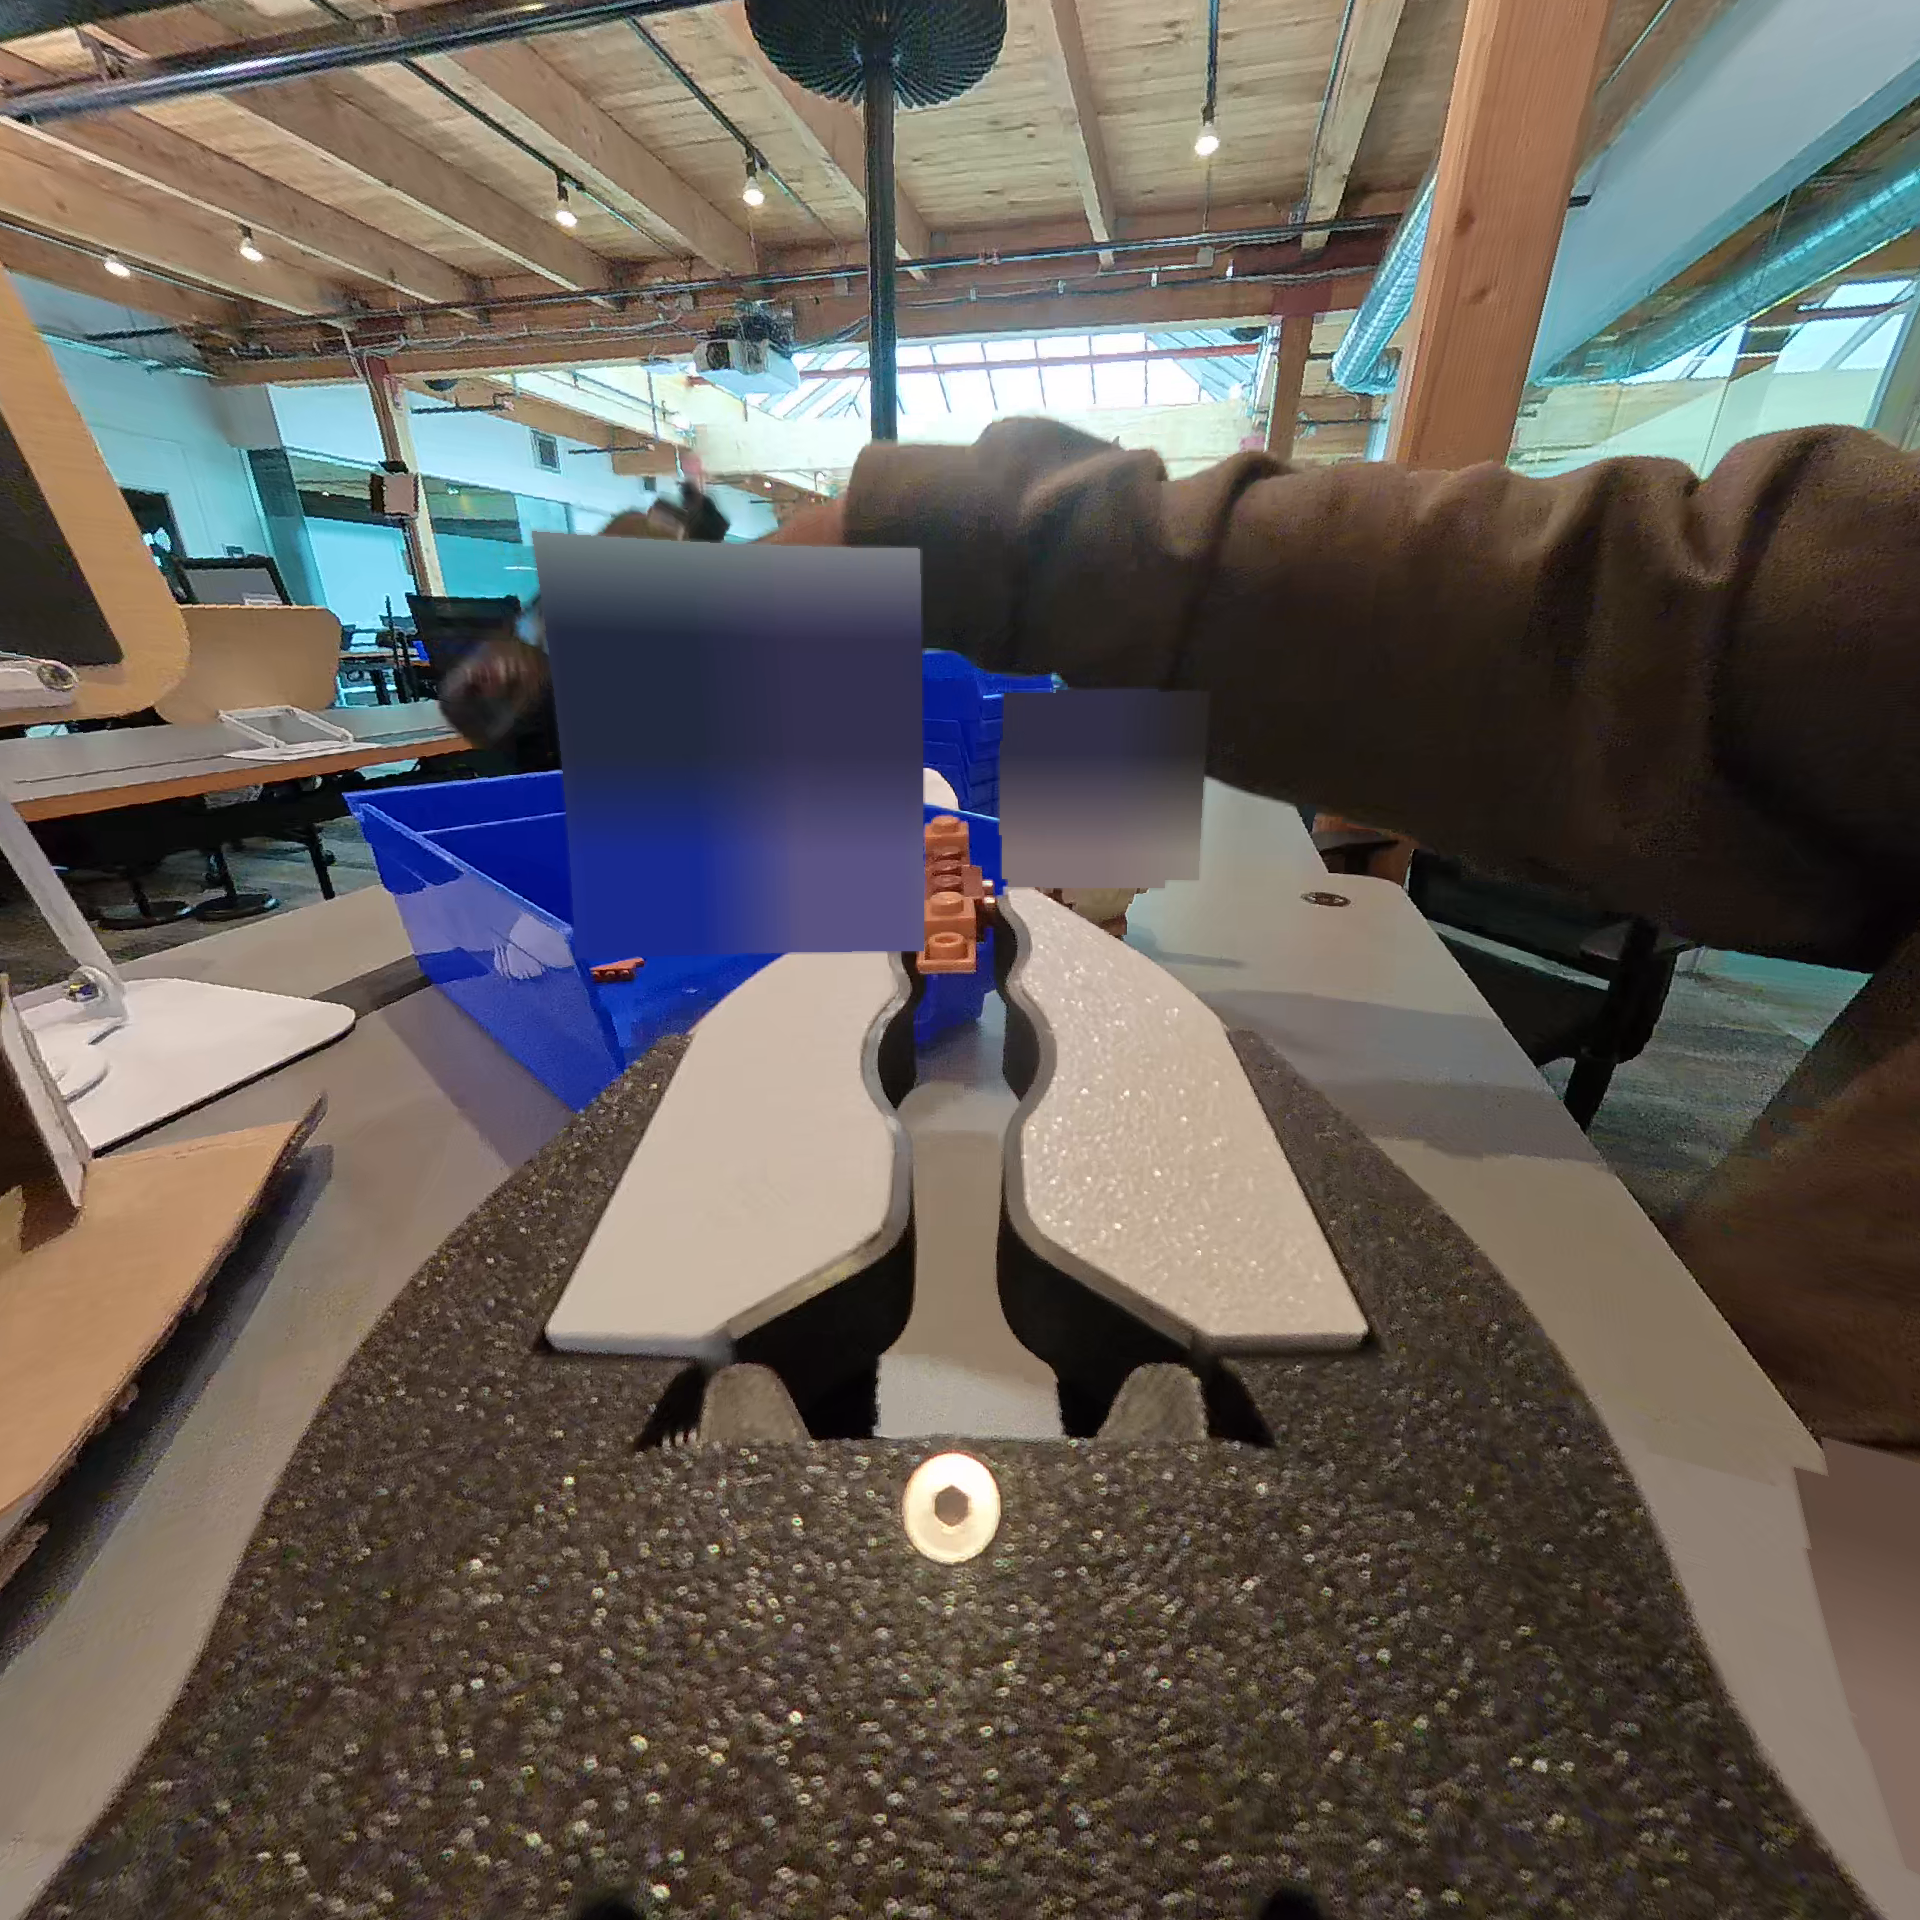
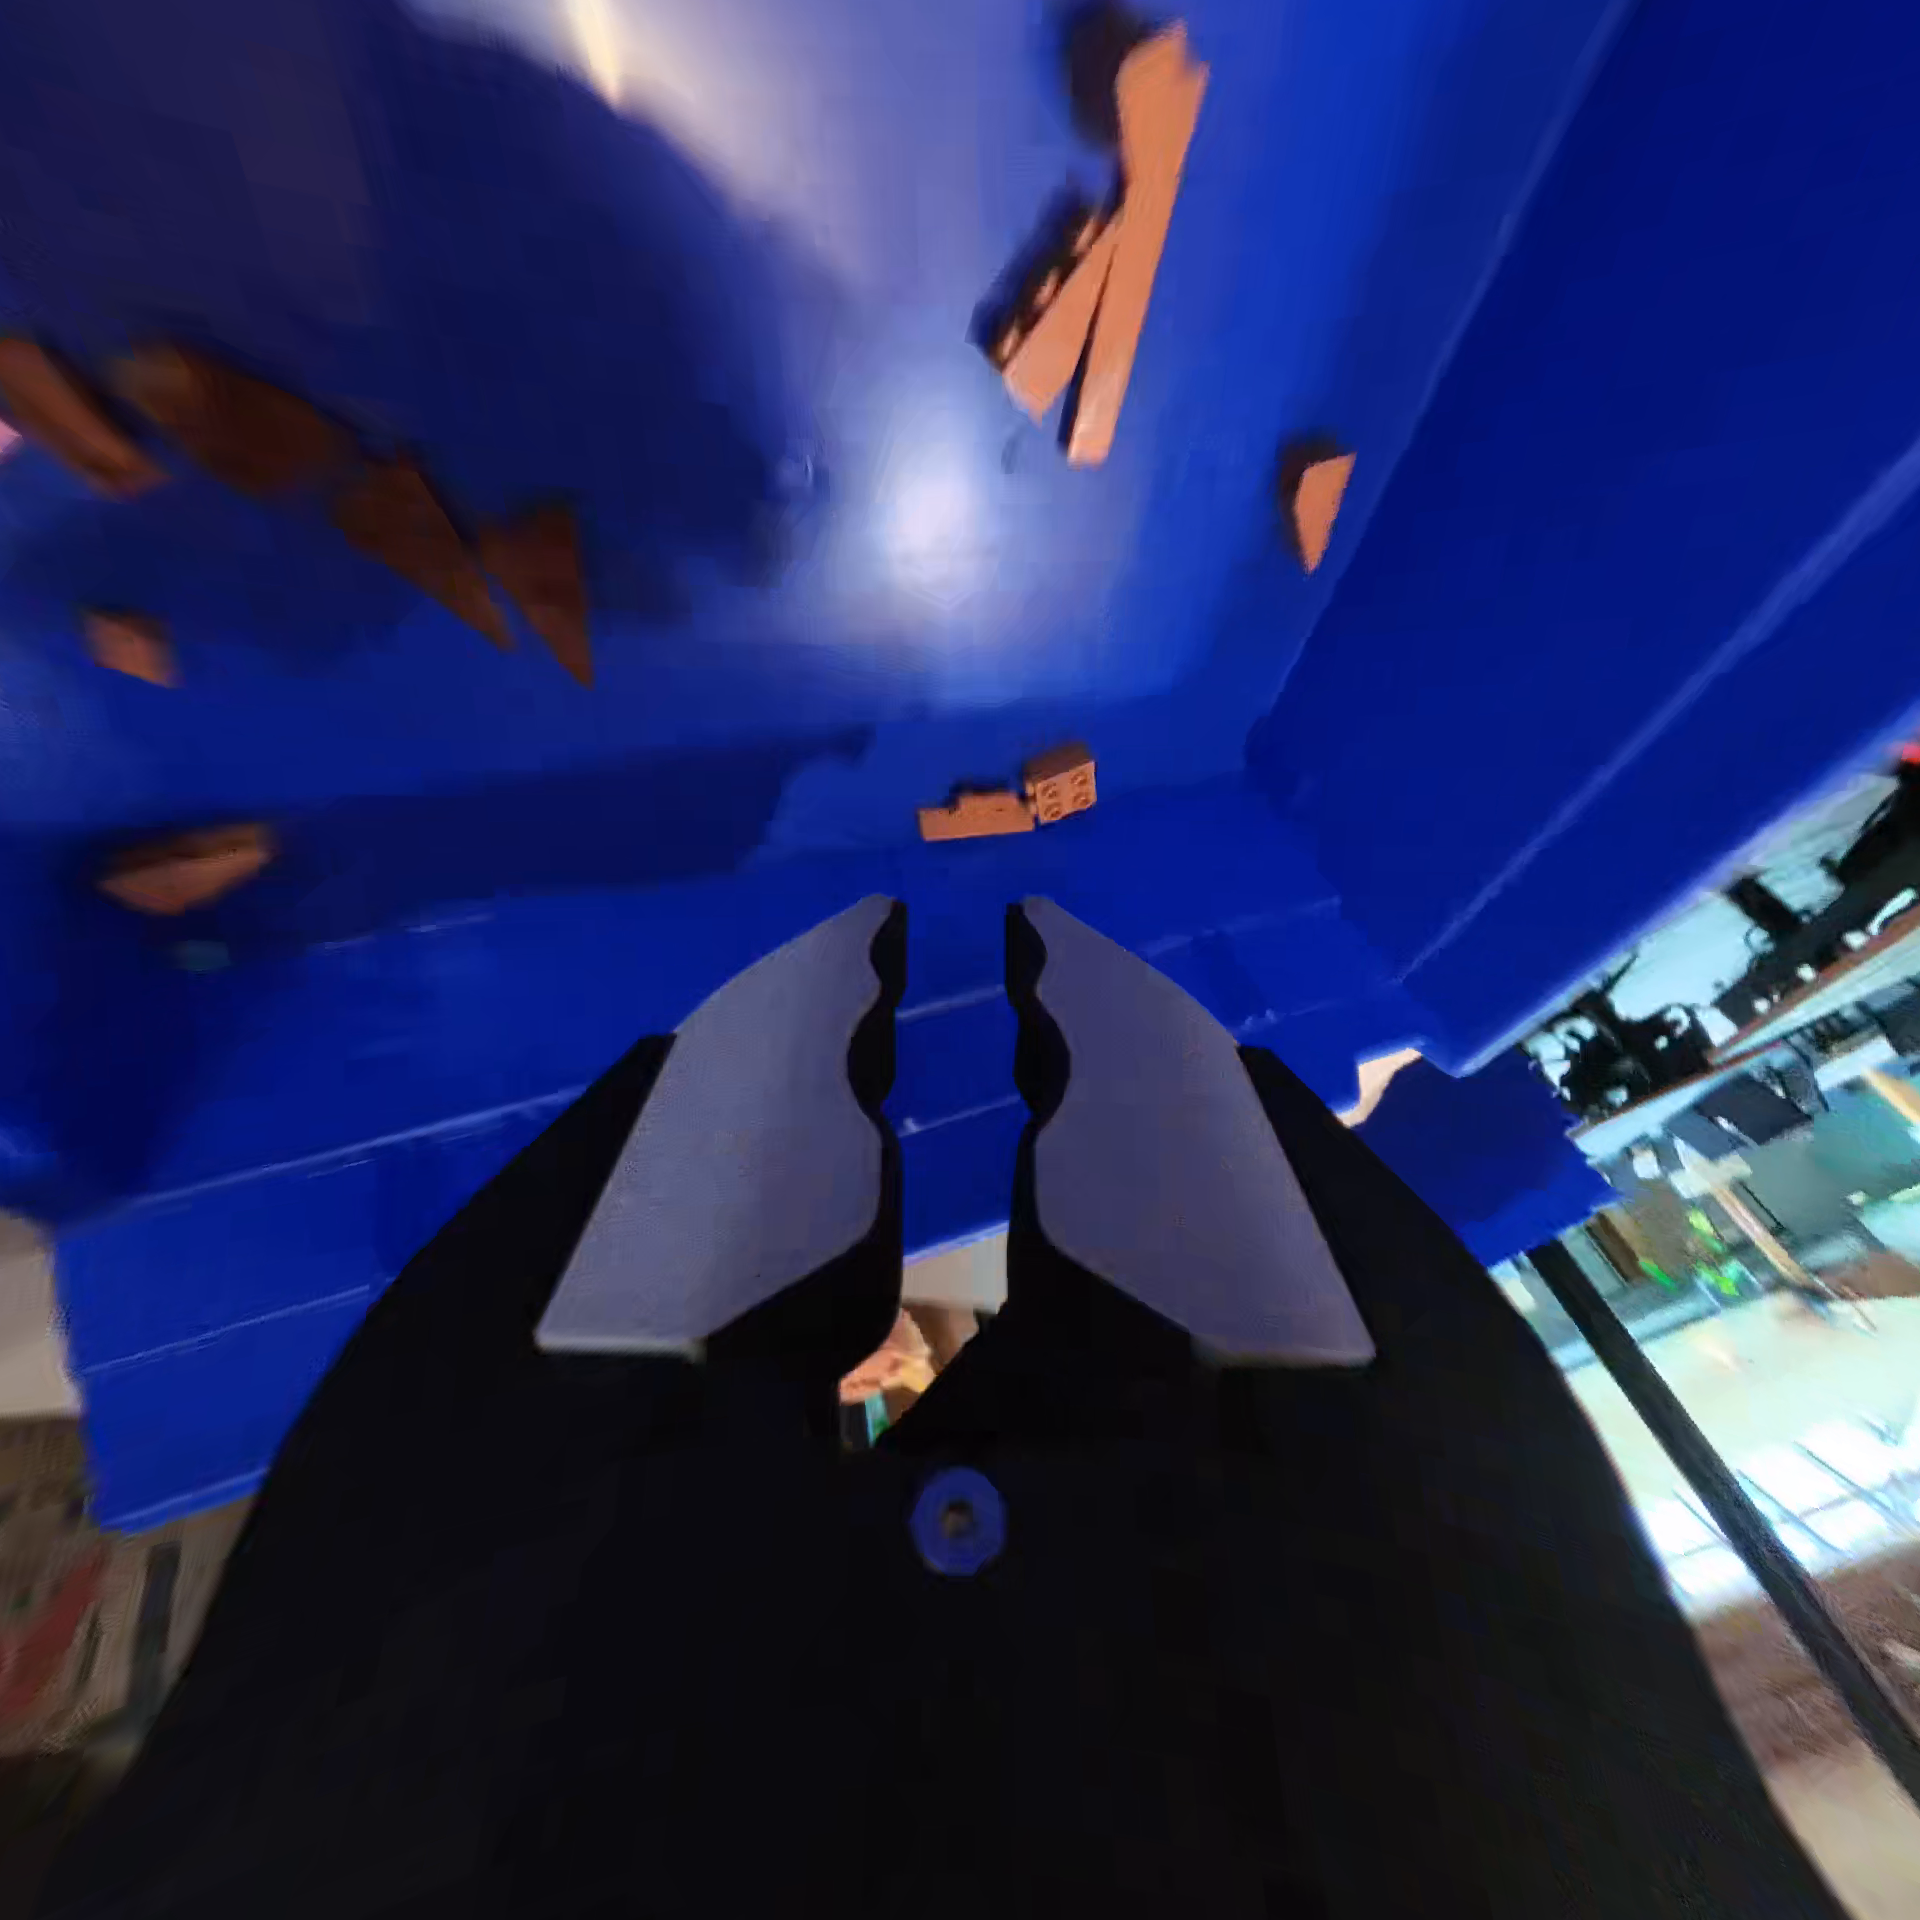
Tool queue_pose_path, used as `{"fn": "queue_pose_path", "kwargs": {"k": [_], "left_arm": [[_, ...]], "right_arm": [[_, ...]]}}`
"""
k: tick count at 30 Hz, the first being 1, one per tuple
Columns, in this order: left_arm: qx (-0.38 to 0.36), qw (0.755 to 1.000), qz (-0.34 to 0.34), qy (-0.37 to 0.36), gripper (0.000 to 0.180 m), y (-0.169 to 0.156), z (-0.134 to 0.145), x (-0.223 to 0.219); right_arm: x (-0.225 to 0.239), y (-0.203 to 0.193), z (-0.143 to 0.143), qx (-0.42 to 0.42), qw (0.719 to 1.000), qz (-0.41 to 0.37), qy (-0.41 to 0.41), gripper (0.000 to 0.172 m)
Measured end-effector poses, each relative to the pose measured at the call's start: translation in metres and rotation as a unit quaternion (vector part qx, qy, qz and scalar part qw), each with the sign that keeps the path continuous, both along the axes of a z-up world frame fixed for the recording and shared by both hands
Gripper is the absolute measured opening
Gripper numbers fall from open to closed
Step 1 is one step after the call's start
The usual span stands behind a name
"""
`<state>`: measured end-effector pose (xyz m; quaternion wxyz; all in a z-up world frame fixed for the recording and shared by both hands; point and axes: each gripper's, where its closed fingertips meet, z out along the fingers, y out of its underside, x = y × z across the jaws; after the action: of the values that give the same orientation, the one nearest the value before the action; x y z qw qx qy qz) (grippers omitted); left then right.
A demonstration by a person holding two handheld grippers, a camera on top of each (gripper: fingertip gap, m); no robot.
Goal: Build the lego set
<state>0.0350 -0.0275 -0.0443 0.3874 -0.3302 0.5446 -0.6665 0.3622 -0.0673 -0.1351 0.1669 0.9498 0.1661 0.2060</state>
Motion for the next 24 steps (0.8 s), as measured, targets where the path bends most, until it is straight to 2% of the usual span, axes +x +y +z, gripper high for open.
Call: {"fn": "queue_pose_path", "kwargs": {"k": [5, 16, 24], "left_arm": [[-0.01, 1.0, -0.019, -0.002, 0.011, -0.004, 0.003, -0.003], [-0.016, 0.999, -0.032, -0.003, 0.011, -0.011, 0.005, -0.005], [-0.013, 0.999, -0.037, -0.001, 0.011, -0.015, 0.003, -0.005]], "right_arm": [[0.007, -0.01, -0.035, -0.057, 0.996, -0.038, 0.059, 0.018], [0.028, -0.018, -0.05, -0.108, 0.989, -0.088, 0.056, 0.02], [0.031, -0.018, -0.052, -0.113, 0.989, -0.085, 0.044, 0.02]]}}
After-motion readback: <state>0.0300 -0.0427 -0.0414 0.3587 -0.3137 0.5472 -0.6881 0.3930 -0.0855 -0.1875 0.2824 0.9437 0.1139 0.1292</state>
